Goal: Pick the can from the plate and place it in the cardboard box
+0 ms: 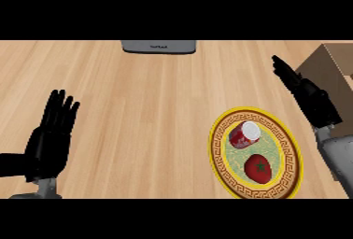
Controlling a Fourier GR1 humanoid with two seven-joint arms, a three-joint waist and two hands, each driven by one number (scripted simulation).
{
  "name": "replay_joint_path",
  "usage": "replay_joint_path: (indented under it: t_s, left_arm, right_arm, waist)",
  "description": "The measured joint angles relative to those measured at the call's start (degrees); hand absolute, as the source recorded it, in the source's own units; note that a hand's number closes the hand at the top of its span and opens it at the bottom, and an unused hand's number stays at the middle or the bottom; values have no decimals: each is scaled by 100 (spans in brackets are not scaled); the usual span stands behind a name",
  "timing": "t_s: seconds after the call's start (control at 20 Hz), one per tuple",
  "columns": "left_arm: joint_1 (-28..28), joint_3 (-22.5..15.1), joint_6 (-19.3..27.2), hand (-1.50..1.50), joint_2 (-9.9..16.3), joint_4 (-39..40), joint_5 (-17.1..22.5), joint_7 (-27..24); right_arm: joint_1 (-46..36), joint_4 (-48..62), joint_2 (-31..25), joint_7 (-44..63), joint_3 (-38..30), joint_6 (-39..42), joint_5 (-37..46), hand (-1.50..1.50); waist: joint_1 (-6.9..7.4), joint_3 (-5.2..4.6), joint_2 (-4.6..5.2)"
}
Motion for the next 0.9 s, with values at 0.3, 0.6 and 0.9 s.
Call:
replay_joint_path:
  t_s: [0.3,0.6,0.9]
  left_arm:
    - [-386,-226,-485,0,889,125,-839,-164]
    - [-862,-643,-1088,0,1378,389,-1466,-202]
    - [-1091,-757,-1295,0,1342,659,-1722,-328]
  right_arm:
    - [-499,-717,-243,-263,-823,269,-739,-150]
    - [-43,-627,-1061,-1194,-1357,874,-533,-150]
    - [513,-747,-1467,-2612,-1361,1241,260,-150]
  waist:
    - [-252,118,-57]
    - [-242,134,-19]
    - [-163,138,-10]
